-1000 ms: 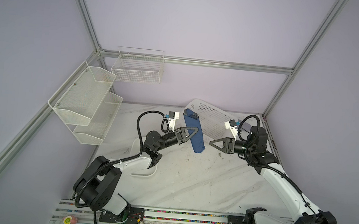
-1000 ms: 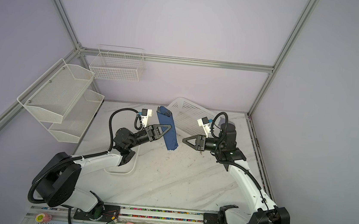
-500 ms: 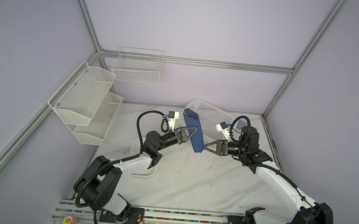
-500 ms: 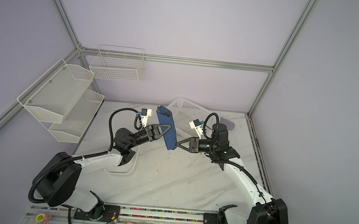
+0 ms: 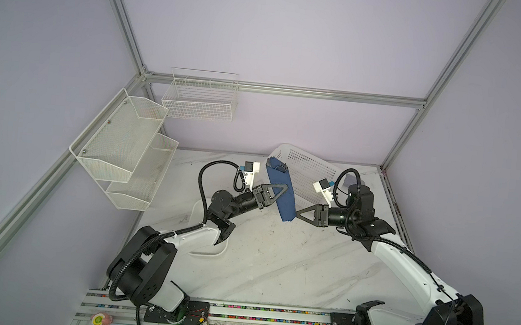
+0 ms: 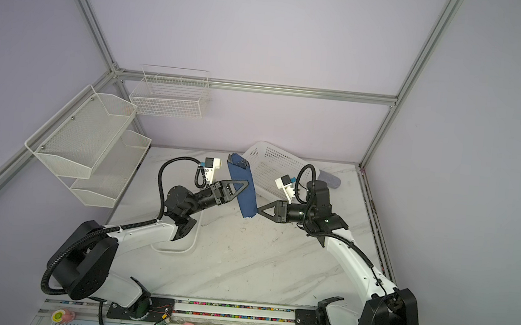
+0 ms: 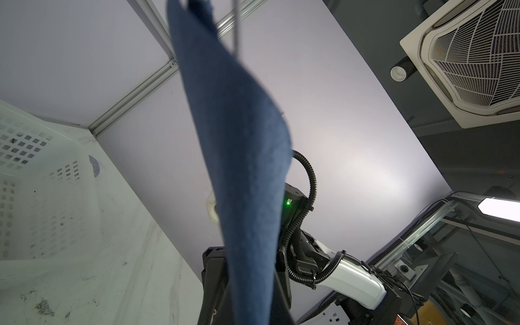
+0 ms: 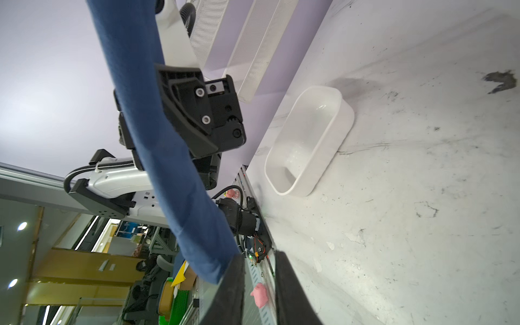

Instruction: Place the utensils on the paper napkin and roll it up

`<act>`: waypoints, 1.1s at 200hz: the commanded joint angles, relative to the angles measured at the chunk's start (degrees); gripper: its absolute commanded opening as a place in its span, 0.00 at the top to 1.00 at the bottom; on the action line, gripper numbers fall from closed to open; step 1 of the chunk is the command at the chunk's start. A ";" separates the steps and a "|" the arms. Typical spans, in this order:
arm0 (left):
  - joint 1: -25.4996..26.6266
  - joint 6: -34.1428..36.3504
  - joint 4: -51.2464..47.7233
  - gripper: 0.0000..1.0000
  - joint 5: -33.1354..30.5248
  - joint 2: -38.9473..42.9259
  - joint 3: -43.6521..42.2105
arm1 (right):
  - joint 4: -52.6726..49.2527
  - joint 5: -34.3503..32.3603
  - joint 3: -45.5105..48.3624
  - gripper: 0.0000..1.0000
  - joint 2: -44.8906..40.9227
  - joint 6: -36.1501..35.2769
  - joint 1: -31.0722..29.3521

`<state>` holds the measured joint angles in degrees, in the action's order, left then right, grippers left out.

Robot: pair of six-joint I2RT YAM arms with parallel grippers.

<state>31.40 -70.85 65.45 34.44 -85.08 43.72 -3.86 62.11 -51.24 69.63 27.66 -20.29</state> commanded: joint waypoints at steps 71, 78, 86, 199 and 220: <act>-0.28 3.20 -2.26 0.98 -1.39 6.23 -0.10 | -11.17 -40.81 -10.63 0.55 10.37 -5.77 5.45; -0.26 3.26 -2.77 0.99 -1.48 6.41 -0.14 | -11.17 -42.01 -11.81 0.52 12.24 -6.63 5.49; -0.24 3.26 -2.93 0.99 -1.48 6.59 -0.17 | -11.17 -43.05 -13.01 0.51 14.29 -7.70 5.61; -0.46 3.53 -4.02 0.99 -1.84 7.13 -0.66 | -16.71 -30.70 -16.53 0.45 27.66 -13.32 4.66; -0.51 3.45 -3.89 0.99 -1.83 7.42 -1.12 | -14.39 -27.86 -14.25 0.45 26.20 -11.29 3.34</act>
<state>31.24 -69.14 57.98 33.58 -79.70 43.62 -18.46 30.11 -68.47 97.78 15.03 -15.33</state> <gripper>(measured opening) 0.077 0.546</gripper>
